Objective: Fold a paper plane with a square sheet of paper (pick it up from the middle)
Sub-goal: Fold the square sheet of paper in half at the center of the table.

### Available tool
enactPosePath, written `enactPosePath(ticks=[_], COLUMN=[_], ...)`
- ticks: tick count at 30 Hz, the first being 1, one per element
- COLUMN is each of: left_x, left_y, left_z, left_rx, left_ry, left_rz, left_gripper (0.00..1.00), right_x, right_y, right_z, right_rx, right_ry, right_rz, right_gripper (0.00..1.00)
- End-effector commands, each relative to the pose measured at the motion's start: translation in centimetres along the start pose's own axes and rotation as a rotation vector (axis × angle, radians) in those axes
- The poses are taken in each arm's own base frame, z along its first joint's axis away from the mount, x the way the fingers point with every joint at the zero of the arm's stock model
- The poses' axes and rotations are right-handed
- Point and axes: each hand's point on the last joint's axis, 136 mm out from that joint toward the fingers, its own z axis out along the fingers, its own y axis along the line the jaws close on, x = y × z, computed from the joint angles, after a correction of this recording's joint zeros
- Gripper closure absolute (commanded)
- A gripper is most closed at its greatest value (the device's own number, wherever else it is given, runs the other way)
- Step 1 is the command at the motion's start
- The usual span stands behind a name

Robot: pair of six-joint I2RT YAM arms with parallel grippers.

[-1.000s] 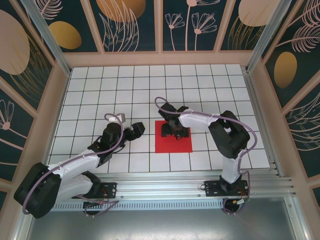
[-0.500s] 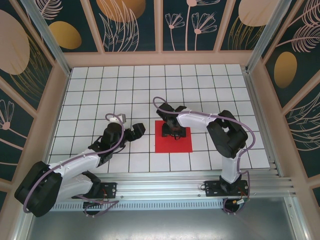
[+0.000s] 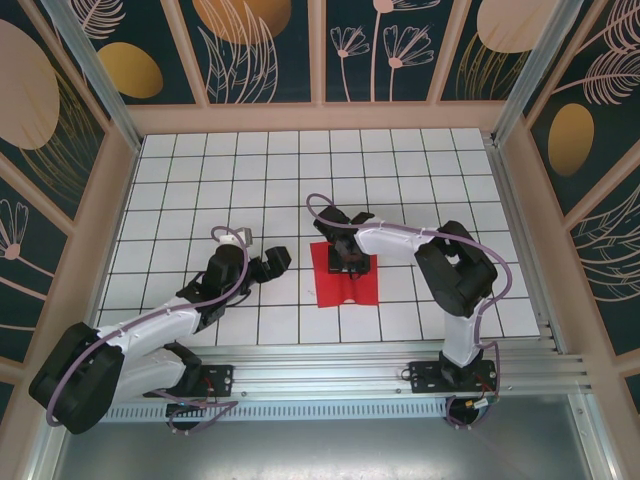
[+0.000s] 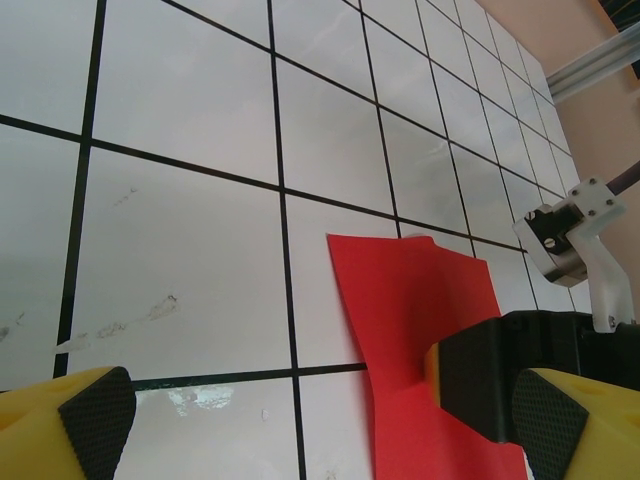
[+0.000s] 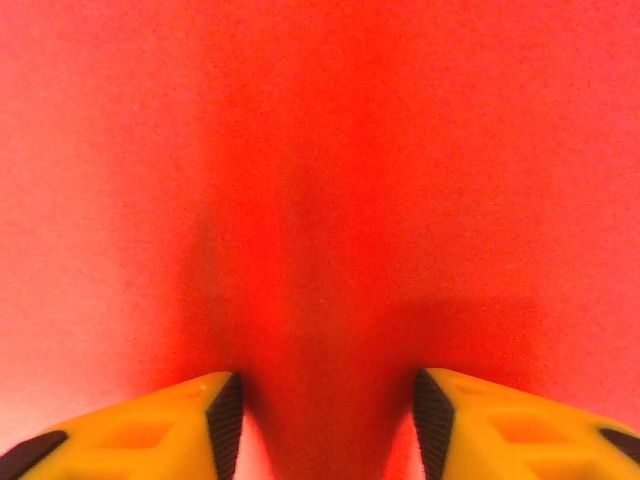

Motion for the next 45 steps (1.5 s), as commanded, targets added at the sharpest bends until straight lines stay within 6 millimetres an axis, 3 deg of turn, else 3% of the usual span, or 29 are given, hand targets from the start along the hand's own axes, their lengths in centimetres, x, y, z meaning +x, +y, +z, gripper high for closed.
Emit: enactPosePath(ticks=[1, 3, 8, 13, 18, 23, 27, 31, 37, 45], left_x=[-0.2, -0.2, -0.9, -2.1, -2.2, -1.6, -1.2, -1.0, -0.6, -0.2], left_y=[-0.9, -1.0, -1.7, -2.2, -2.2, -2.8, -3.4, -3.4, -4.3, -6.9], left_z=[0.1, 0.1, -0.6, -1.8, -2.3, -1.9, -1.6, -1.2, -0.6, 1.0], left_rx=[0.019, 0.019, 0.063, 0.098, 0.107, 0.141, 0.172, 0.157, 0.167, 0.23], left_ry=[0.012, 0.012, -0.034, -0.107, -0.118, -0.081, -0.051, -0.032, 0.028, 0.137], left_rz=[0.005, 0.005, 0.011, -0.003, -0.008, -0.012, -0.011, -0.02, -0.024, -0.041], left_gripper=[0.01, 0.01, 0.01, 0.02, 0.02, 0.01, 0.02, 0.01, 0.02, 0.02], right_x=[0.8, 0.1, -2.3, -3.1, -4.1, -4.3, -3.3, -2.2, -1.2, -0.9], right_y=[-0.4, 0.4, 2.9, 6.2, 7.8, 6.6, 4.5, 2.6, 0.1, -1.7], right_z=[-0.3, -1.7, -6.3, -10.2, -12.1, -10.1, -7.0, -5.2, -3.7, -3.2], right_rx=[-0.008, -0.051, -0.219, -0.462, -0.634, -0.661, -0.615, -0.582, -0.555, -0.544], right_ry=[0.024, -0.011, -0.141, -0.191, -0.209, -0.194, -0.152, -0.137, -0.132, -0.146], right_rz=[-0.007, -0.011, 0.015, 0.035, 0.073, 0.137, 0.188, 0.215, 0.235, 0.252], right_gripper=[0.52, 0.6, 0.63, 0.63, 0.63, 0.63, 0.63, 0.63, 0.6, 0.53])
